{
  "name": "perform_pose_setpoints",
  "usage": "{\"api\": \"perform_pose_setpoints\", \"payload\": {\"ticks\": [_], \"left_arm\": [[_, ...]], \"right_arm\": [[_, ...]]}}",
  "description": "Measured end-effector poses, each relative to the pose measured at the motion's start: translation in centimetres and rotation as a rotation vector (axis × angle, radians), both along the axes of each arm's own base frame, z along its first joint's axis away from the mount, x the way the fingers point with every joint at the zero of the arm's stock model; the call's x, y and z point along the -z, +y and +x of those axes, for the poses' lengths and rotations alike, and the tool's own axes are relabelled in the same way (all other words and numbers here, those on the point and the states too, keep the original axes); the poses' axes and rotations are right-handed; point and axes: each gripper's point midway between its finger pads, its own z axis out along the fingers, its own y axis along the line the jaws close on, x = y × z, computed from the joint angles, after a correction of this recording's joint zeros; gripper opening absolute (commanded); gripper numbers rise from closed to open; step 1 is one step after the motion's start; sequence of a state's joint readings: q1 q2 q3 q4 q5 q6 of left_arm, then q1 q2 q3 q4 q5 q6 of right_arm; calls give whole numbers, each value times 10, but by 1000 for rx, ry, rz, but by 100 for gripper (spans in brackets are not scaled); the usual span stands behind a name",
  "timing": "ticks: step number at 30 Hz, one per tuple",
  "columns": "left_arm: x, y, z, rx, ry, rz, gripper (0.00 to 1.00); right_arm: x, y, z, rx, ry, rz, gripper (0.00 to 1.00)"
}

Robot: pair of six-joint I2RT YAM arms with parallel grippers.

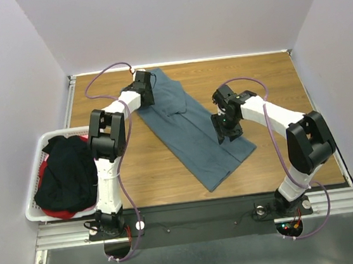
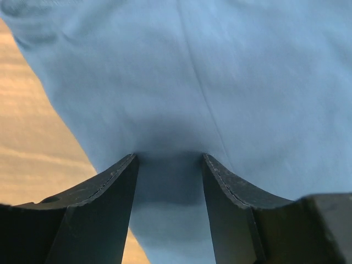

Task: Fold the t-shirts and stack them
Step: Fold the tshirt

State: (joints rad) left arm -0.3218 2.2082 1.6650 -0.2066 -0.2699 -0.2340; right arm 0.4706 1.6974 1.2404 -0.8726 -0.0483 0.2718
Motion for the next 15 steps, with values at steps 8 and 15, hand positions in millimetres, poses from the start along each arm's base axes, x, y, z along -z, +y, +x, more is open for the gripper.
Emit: {"api": "perform_pose_setpoints", "payload": {"ticks": [8, 15], "left_arm": [[-4, 11, 70, 14, -41, 10, 64], [-8, 16, 104, 57, -67, 16, 77]], "right_arm": [[0, -4, 2, 55, -10, -1, 54], [-5, -8, 7, 109, -31, -4, 55]]}}
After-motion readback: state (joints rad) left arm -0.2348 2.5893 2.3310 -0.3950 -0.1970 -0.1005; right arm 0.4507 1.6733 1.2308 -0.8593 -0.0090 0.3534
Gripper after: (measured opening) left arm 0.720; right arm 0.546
